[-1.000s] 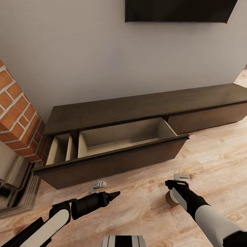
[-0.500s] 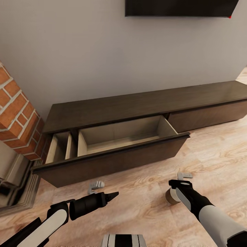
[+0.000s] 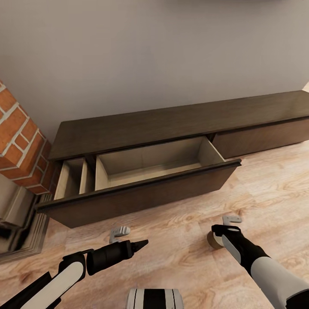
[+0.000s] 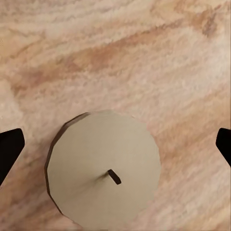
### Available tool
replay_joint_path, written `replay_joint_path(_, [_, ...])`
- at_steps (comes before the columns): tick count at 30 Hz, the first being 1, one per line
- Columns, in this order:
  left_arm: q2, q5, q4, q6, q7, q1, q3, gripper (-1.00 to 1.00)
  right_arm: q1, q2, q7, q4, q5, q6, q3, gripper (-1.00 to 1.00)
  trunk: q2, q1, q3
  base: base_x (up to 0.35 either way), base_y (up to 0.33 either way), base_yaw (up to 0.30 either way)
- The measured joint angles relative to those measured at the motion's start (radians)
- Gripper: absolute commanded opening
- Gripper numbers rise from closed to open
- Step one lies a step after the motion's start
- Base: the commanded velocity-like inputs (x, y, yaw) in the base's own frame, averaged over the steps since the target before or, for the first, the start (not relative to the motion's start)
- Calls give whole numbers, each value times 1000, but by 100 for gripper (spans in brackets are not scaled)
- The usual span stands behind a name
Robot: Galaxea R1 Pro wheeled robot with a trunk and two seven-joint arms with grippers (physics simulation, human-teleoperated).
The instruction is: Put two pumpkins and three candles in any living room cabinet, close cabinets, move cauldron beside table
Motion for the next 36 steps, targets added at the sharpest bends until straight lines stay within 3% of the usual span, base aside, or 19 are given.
replay_joint_path(4, [0, 0, 0, 0, 0, 0, -1, 100, 0, -11, 52, 0, 0, 0, -2, 100, 0, 0, 0, 0, 0, 0])
replay_joint_path(14, [0, 0, 1, 0, 0, 0, -2, 100, 0, -28, 91, 0, -6, 1, -7, 100, 0, 0, 0, 0, 0, 0])
replay_joint_path(19, [-1, 0, 1, 0, 0, 0, -2, 100, 0, -58, 169, 0, -8, 1, -22, 100, 0, 0, 0, 0, 0, 0])
replay_joint_path(26, [-1, 0, 0, 0, 0, 0, -3, 100, 0, -85, 270, -1, -12, 1, -125, 100, 0, 0, 0, 0, 0, 0])
replay_joint_path(27, [-1, 0, 0, 0, 0, 0, -4, 100, 0, -97, 314, -1, -14, 3, -146, 100, 0, 0, 0, 0, 0, 0])
replay_joint_path(31, [-1, 0, 0, 0, 0, 0, -4, 100, 0, -114, 392, 0, -14, 9, -160, 100, 0, 0, 0, 0, 0, 0])
replay_joint_path(36, [-2, 0, 0, 0, -1, 0, -5, 100, 0, -126, 439, 2, -17, 12, -164, 100, 0, 0, 0, 0, 0, 0])
